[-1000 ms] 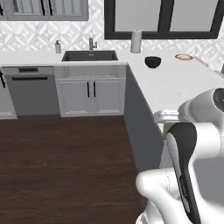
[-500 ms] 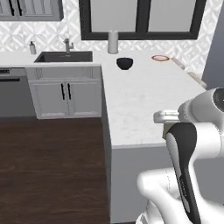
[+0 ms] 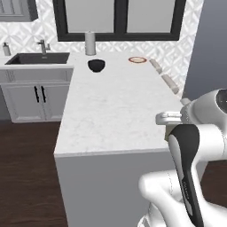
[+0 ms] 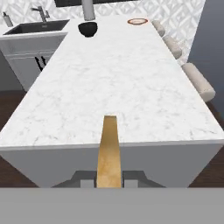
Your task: Start the toaster. Once the lever pops up, take the bread to the plate on the dining counter.
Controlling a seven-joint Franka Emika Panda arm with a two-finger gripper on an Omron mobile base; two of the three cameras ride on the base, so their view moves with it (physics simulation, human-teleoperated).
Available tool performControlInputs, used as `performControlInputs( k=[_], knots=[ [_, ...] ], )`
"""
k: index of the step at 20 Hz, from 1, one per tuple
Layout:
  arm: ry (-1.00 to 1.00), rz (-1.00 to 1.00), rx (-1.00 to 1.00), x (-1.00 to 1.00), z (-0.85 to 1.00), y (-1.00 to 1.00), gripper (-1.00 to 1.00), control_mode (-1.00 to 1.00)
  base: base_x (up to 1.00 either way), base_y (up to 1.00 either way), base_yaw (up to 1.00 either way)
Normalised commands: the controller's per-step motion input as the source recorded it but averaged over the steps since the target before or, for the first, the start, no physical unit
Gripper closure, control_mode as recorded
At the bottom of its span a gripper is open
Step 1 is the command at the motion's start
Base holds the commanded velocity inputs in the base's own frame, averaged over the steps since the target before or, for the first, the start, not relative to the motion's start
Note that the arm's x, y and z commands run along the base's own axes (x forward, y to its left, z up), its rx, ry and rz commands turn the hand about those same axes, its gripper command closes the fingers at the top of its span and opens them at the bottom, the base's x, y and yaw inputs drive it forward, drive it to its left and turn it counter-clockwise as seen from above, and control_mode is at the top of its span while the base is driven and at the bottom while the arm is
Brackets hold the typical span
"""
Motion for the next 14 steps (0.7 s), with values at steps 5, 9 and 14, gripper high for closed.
performControlInputs(
  k=[5,9,14],
  knots=[
    [0.00,0.00,0.00,0.00,0.00,0.00,1.00,1.00,0.28,-1.00,0.00],
    [0.00,0.00,0.00,0.00,0.00,0.00,1.00,1.00,0.36,-1.00,0.00],
    [0.00,0.00,0.00,0.00,0.00,0.00,1.00,1.00,0.46,-1.00,0.05]
  ],
)
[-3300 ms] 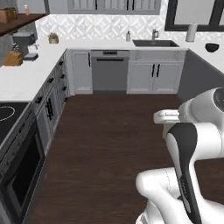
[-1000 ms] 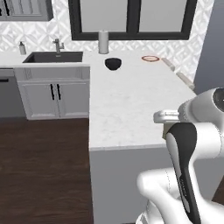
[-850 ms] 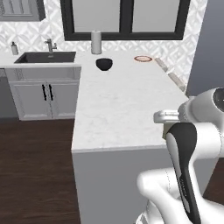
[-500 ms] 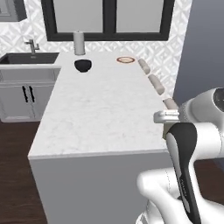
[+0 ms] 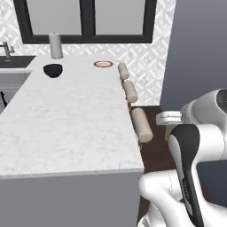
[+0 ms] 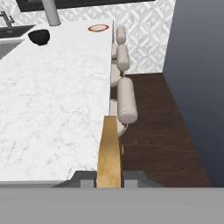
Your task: Start the toaster. Once the lever pops up, take the bread to the plate on the dining counter.
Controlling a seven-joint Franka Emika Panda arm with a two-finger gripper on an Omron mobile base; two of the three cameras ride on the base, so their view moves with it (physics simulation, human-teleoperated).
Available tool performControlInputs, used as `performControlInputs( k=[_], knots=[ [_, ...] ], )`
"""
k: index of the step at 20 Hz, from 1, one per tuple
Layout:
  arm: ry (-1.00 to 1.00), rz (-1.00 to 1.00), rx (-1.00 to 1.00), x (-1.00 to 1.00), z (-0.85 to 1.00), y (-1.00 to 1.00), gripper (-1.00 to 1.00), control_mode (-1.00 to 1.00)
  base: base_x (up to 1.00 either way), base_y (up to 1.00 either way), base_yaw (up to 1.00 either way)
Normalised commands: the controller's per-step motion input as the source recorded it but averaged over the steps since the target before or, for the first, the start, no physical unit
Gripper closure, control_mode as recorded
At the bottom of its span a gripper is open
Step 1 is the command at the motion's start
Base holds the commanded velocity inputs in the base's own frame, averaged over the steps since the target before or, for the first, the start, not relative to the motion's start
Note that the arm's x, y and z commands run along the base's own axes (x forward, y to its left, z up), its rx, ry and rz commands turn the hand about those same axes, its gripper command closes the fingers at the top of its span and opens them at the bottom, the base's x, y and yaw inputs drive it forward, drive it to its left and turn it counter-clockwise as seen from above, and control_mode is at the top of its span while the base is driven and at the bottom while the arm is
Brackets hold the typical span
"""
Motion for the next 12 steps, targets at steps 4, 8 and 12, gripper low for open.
performControlInputs(
  k=[4,8,12],
  knots=[
    [0.00,0.00,0.00,0.00,0.00,0.00,1.00,1.00,0.50,-1.00,0.09],
    [0.00,0.00,0.00,0.00,0.00,0.00,1.00,1.00,0.53,-1.00,0.16],
    [0.00,0.00,0.00,0.00,0.00,0.00,1.00,1.00,0.67,-1.00,0.26]
  ],
)
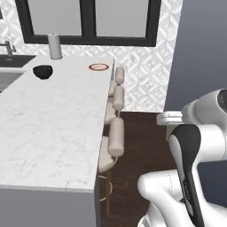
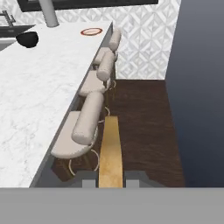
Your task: Start the toaster. Once the lever pops up, take the bread to the plate on the dining counter.
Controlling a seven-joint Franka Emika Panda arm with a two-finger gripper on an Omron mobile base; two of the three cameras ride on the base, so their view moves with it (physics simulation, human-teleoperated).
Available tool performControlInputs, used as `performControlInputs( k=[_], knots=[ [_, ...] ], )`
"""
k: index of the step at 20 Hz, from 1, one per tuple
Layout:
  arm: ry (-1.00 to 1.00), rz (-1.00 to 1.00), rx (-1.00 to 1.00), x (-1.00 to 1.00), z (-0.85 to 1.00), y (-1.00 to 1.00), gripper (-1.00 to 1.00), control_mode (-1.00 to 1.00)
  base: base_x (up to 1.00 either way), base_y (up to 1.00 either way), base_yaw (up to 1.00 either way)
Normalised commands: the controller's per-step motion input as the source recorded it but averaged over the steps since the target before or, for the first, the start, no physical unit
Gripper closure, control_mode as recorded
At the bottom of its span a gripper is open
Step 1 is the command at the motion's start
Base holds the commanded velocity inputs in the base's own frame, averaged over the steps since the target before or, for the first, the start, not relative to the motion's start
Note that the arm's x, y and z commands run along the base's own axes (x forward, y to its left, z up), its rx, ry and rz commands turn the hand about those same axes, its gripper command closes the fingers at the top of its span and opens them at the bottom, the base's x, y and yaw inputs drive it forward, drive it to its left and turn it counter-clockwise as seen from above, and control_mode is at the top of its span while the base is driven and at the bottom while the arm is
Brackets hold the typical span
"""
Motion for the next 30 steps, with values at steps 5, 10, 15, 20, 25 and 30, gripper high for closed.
performControlInputs(
  k=[5,10,15,20,25,30],
  knots=[
    [0.00,0.00,0.00,0.00,0.00,0.00,1.00,1.00,0.69,-1.00,0.30],
    [0.00,0.00,0.00,0.00,0.00,0.00,1.00,1.00,0.62,-1.00,0.32],
    [0.00,0.00,0.00,0.00,0.00,0.00,1.00,1.00,0.61,-0.92,0.38],
    [0.00,0.00,0.00,0.00,0.00,0.00,1.00,1.00,0.58,-0.84,0.42],
    [0.00,0.00,0.00,0.00,0.00,0.00,1.00,1.00,0.56,-0.78,0.44],
    [0.00,0.00,0.00,0.00,0.00,0.00,1.00,1.00,0.55,-0.77,0.45]
  ],
)
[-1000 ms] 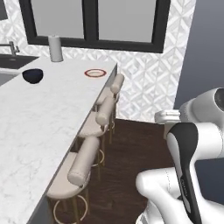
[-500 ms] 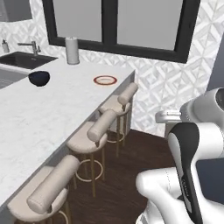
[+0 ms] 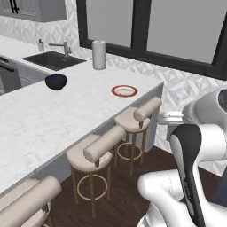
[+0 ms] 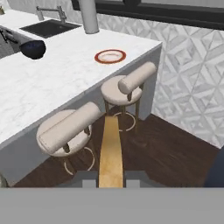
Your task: Start the toaster. Once the lever pops up, take the bread to the plate on the dining counter.
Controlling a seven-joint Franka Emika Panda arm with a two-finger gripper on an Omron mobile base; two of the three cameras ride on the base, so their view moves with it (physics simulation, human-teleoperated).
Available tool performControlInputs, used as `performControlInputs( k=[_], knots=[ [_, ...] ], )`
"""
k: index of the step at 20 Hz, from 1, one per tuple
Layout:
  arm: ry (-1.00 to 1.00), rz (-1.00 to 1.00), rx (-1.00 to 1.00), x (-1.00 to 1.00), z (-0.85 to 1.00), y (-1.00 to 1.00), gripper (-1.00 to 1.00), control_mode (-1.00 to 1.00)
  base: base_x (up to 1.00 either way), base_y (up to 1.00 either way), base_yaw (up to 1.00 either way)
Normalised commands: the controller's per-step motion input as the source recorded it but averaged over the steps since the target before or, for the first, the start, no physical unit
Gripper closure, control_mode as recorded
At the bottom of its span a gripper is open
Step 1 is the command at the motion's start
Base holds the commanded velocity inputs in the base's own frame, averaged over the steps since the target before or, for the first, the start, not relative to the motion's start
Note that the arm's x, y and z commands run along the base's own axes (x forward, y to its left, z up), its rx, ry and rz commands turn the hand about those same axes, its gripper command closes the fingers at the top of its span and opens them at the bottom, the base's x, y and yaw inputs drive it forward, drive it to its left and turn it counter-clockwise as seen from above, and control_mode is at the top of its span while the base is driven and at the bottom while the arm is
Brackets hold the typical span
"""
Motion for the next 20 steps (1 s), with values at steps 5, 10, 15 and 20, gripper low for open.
performControlInputs(
  k=[5,10,15,20],
  knots=[
    [0.00,0.00,0.00,0.00,0.00,0.00,1.00,1.00,0.54,-0.85,0.42],
    [0.00,0.00,0.00,0.00,0.00,0.00,1.00,1.00,0.53,-0.89,0.40],
    [0.00,0.00,0.00,0.00,0.00,0.00,1.00,1.00,0.37,-0.82,0.45],
    [0.00,0.00,0.00,0.00,0.00,0.00,1.00,1.00,0.31,-0.73,0.49]
  ],
)
